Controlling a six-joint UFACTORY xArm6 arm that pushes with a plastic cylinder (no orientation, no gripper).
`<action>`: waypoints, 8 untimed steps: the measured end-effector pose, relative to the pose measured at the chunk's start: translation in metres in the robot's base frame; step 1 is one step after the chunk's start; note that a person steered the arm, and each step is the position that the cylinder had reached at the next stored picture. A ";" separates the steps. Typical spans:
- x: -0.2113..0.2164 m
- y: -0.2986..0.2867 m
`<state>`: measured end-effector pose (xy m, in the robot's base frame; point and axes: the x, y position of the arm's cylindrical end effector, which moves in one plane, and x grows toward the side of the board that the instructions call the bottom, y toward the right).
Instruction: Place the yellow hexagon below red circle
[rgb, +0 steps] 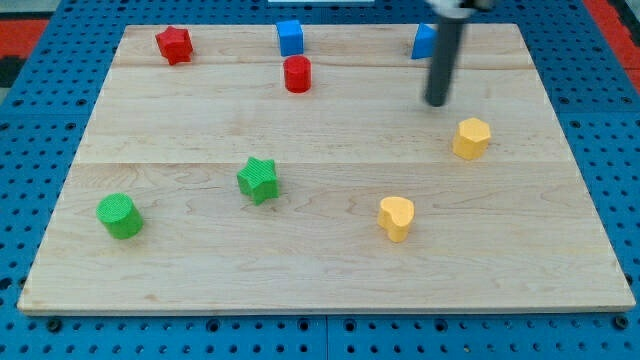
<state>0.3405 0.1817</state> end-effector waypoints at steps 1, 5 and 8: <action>0.035 0.057; 0.028 -0.106; 0.023 -0.156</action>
<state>0.3633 0.0254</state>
